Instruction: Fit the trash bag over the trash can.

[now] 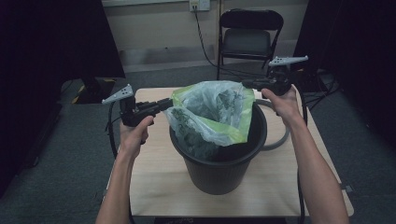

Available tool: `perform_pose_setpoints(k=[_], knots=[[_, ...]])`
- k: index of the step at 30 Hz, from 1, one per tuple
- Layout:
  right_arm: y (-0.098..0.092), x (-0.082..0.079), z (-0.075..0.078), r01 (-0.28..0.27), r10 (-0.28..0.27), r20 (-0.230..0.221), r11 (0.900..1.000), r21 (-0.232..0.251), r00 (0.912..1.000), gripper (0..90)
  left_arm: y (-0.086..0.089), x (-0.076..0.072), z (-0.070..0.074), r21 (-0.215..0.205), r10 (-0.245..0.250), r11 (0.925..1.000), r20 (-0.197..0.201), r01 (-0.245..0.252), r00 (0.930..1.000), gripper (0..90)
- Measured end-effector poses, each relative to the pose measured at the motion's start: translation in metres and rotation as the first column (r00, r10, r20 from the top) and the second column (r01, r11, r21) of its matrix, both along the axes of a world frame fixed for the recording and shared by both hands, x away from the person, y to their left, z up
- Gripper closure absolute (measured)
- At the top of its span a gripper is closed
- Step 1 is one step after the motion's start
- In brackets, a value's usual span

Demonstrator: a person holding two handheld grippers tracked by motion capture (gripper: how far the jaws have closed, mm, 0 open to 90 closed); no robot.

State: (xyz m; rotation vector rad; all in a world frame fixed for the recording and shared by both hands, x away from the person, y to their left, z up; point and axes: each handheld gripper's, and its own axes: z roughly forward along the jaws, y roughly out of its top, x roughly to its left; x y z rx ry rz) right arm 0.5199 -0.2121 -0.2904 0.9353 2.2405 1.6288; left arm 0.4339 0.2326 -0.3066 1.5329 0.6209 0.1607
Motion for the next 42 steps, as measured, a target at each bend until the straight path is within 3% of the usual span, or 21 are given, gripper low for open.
perform_pose_setpoints(k=[2, 3, 6, 8, 9, 11, 12, 16, 19, 21, 24, 25, 27, 28, 29, 30, 31, 32, 36, 39, 42], knots=[[-0.001, 0.001, -0.003, 0.007, -0.007, -0.003, 1.000, -0.004, 1.0000, 90.0, 0.001, -0.001, 0.002, -0.006, 0.008, 1.0000, 0.004, -0.008, 1.0000, 77.3], [-0.001, 0.001, -0.005, 0.008, -0.008, 0.002, 1.000, -0.014, 1.0000, 90.0, 0.000, -0.004, 0.010, -0.009, 0.033, 0.9994, 0.016, -0.033, 0.9993, 65.2], [0.000, 0.000, -0.002, 0.014, -0.014, 0.018, 1.000, 0.000, 0.9997, 89.5, -0.004, -0.008, 0.017, -0.012, 0.035, 0.9993, 0.039, -0.034, 0.9986, 55.9], [0.002, -0.002, 0.005, 0.029, -0.030, 0.036, 0.999, 0.023, 0.9989, 79.4, -0.011, -0.013, 0.024, -0.004, 0.023, 0.9997, 0.073, -0.022, 0.9971, 52.2], [0.003, -0.006, 0.012, 0.031, -0.033, 0.057, 0.999, 0.029, 0.9978, 74.7, -0.017, -0.017, 0.027, 0.027, 0.004, 0.9996, 0.098, -0.007, 0.9952, 52.0], [0.004, -0.008, 0.014, 0.034, -0.036, 0.062, 0.999, 0.031, 0.9974, 70.4, -0.019, -0.017, 0.027, 0.036, -0.006, 0.9993, 0.095, 0.002, 0.9955, 51.9], [0.005, -0.014, 0.018, 0.043, -0.046, 0.072, 0.998, 0.042, 0.9963, 64.9, -0.022, -0.017, 0.024, 0.056, -0.042, 0.9977, 0.081, 0.038, 0.9958, 51.6], [0.004, -0.030, 0.025, 0.051, -0.058, 0.090, 0.996, 0.075, 0.9942, 55.5, -0.020, -0.024, 0.015, 0.110, -0.048, 0.9931, 0.066, 0.040, 0.9967, 50.7], [0.003, -0.039, 0.026, 0.043, -0.054, 0.104, 0.993, 0.105, 0.9931, 51.8, -0.018, -0.028, 0.011, 0.117, -0.055, 0.9920, 0.061, 0.047, 0.9966, 50.2], [0.006, -0.045, 0.024, -0.007, -0.002, 0.075, 0.993, 0.116, 0.9972, 47.8, -0.017, -0.034, 0.007, 0.133, -0.048, 0.9904, 0.064, 0.039, 0.9968, 51.6], [0.012, -0.044, 0.021, -0.016, 0.012, 0.057, 0.997, 0.072, 0.9983, 47.0, -0.016, -0.034, 0.007, 0.127, -0.052, 0.9909, 0.061, 0.044, 0.9968, 51.7], [0.016, -0.038, 0.018, -0.053, 0.052, 0.016, 0.996, 0.066, 0.9985, 48.9, -0.016, -0.033, 0.006, 0.117, -0.055, 0.9920, 0.060, 0.047, 0.9967, 52.8], [0.016, -0.036, 0.017, -0.067, 0.067, 0.009, 0.995, 0.077, 0.9977, 51.9, -0.016, -0.033, 0.005, 0.108, -0.052, 0.9932, 0.063, 0.045, 0.9967, 53.9], [0.019, -0.031, 0.018, -0.101, 0.102, -0.007, 0.992, 0.079, 0.9947, 54.9, -0.012, -0.031, 0.005, 0.092, -0.053, 0.9946, 0.063, 0.047, 0.9966, 61.4], [0.019, -0.031, 0.018, -0.101, 0.102, -0.007, 0.992, 0.079, 0.9947, 54.9, -0.012, -0.031, 0.005, 0.092, -0.053, 0.9946, 0.063, 0.047, 0.9966, 65.9], [0.021, -0.030, 0.019, -0.134, 0.134, -0.003, 0.988, 0.072, 0.9909, 68.3, -0.009, -0.030, 0.005, 0.081, -0.050, 0.9957, 0.067, 0.045, 0.9965, 71.9], [0.021, -0.030, 0.019, -0.134, 0.134, -0.003, 0.988, 0.072, 0.9909, 68.3, -0.007, -0.030, 0.004, 0.080, -0.056, 0.9955, 0.072, 0.051, 0.9958, 71.9], [0.024, -0.029, 0.021, -0.129, 0.129, 0.006, 0.990, 0.048, 0.9916, 74.4, -0.006, -0.030, 0.004, 0.077, -0.061, 0.9955, 0.071, 0.056, 0.9956, 72.5], [0.028, -0.022, 0.023, -0.131, 0.131, -0.008, 0.991, 0.030, 0.9914, 63.4, -0.007, -0.030, 0.007, 0.099, -0.070, 0.9931, 0.070, 0.063, 0.9951, 70.3], [0.028, -0.016, 0.025, -0.116, 0.117, -0.012, 0.991, 0.062, 0.9931, 53.9, -0.010, -0.025, 0.007, 0.102, -0.067, 0.9930, 0.066, 0.060, 0.9956, 67.9], [0.030, -0.010, 0.023, -0.127, 0.128, -0.027, 0.991, 0.049, 0.9914, 62.3, -0.011, -0.021, 0.005, 0.093, -0.065, 0.9940, 0.065, 0.058, 0.9958, 68.2]])
